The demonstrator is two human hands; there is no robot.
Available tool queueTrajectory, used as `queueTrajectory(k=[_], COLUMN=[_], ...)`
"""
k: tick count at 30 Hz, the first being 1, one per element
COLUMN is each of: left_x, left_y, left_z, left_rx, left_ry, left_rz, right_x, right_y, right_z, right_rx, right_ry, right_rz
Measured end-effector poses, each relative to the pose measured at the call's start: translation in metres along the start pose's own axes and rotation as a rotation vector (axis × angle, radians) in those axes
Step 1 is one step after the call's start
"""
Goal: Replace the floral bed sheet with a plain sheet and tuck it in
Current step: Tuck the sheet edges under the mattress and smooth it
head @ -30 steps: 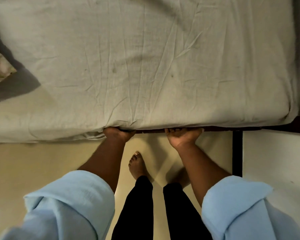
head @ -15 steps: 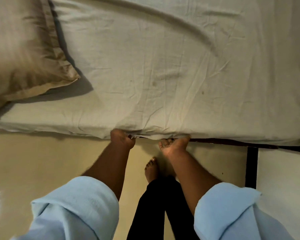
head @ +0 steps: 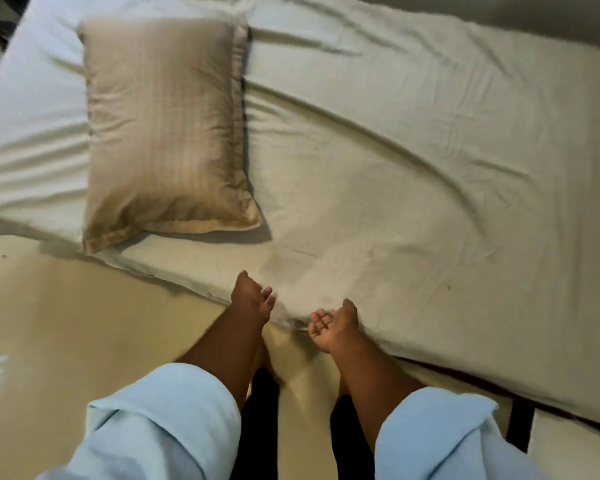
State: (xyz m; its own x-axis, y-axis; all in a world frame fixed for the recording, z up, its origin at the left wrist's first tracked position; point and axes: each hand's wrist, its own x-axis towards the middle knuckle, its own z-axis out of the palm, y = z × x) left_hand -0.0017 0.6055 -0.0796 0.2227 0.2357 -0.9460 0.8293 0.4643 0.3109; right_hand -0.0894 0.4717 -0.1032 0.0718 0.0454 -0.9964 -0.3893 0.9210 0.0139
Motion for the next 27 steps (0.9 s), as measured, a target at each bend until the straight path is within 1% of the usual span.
queueTrajectory(k=[3, 6, 8, 11, 12, 14, 17, 20, 21, 23, 25, 27], left_x=[0.002, 0.002, 0.007, 0.019, 0.017, 0.013, 0.024, 0.052, 0.066, 0.088, 0.109, 0.125], left_y=[0.045, 0.1, 0.127, 0.188, 0.204, 0.245, 0.307, 0.364, 0.383, 0.41, 0.432, 0.446], left_z=[0.004, 0.007, 0.007, -0.005, -0.008, -0.015, -0.023, -0.029, -0.03, -0.031, -0.03, -0.027], left_rx=[0.023, 0.058, 0.12, 0.405, 0.505, 0.644, 0.747, 0.806, 0.852, 0.948, 0.941, 0.877], left_ry=[0.026, 0.058, 0.137, 0.313, 0.351, 0.374, 0.48, 0.479, 0.495, 0.528, 0.454, 0.316], left_rz=[0.033, 0.093, 0.147, 0.381, 0.491, 0.694, 0.826, 0.814, 0.785, 0.688, 0.592, 0.519], right_x=[-0.015, -0.029, -0.033, -0.032, -0.03, -0.023, -0.019, -0.011, -0.004, 0.003, 0.01, 0.018], right_y=[-0.016, -0.026, -0.031, -0.025, -0.023, -0.018, -0.012, -0.013, -0.013, -0.016, -0.019, -0.022], right_z=[0.05, 0.117, 0.155, 0.229, 0.25, 0.297, 0.357, 0.404, 0.42, 0.437, 0.451, 0.456], right_rx=[-0.066, -0.148, -0.232, -0.426, -0.476, -0.588, -0.744, -0.921, -0.972, -1.028, -1.045, -1.067], right_ry=[-0.026, -0.057, -0.078, -0.057, -0.04, -0.007, 0.061, 0.173, 0.213, 0.231, 0.208, 0.17], right_rz=[-0.063, -0.138, -0.203, -0.269, -0.307, -0.406, -0.562, -0.757, -0.798, -0.82, -0.79, -0.755])
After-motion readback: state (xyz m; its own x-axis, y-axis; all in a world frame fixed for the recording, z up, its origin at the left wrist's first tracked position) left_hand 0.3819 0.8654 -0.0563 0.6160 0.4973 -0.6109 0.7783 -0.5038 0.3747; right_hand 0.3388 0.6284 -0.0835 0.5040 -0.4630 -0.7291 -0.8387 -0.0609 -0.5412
